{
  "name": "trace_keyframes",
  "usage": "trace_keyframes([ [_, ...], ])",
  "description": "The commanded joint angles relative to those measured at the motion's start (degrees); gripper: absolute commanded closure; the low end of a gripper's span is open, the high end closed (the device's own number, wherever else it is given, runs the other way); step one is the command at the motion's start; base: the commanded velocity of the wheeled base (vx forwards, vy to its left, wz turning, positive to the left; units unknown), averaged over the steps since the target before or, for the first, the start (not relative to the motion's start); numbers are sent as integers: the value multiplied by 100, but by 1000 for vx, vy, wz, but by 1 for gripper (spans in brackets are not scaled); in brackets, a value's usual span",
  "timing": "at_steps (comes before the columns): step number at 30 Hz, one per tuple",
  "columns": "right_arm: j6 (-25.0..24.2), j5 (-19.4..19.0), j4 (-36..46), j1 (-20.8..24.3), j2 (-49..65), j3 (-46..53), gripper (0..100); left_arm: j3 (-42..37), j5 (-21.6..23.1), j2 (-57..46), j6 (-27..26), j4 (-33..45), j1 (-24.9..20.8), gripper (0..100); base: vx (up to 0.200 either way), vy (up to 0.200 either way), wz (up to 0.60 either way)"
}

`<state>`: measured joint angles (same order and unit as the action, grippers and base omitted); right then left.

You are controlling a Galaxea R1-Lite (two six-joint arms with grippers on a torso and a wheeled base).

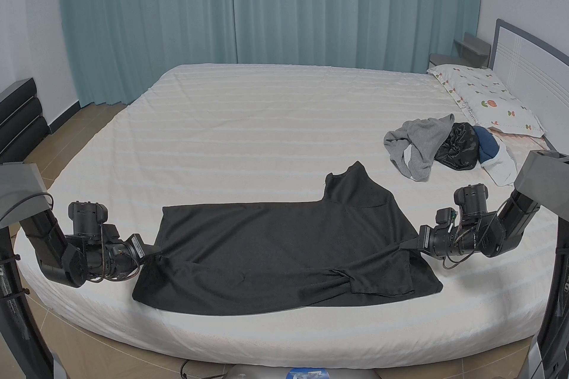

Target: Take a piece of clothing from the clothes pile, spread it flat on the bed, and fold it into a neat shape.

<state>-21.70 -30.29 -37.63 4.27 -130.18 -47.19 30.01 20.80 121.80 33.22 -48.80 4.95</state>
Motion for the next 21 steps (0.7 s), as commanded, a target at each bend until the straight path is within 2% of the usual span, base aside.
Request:
trace_keyframes([
  [1, -1, -3, 2, -5, 11, -1, 100, -75, -41, -24, 0, 11, 85, 100, 0, 0, 0],
  [5, -1, -3, -7, -14, 54, 17, 100, -171, -172, -174, 0, -7, 138, 100, 0, 0, 0],
  [16, -203, -12, -7, -66, 441, 184, 100, -277, -190, -393, -17, -7, 217, 100, 0, 0, 0],
  [21, -212, -205, -7, -286, 881, 518, 100, -452, -190, -719, -8, -7, 278, 100, 0, 0, 0],
])
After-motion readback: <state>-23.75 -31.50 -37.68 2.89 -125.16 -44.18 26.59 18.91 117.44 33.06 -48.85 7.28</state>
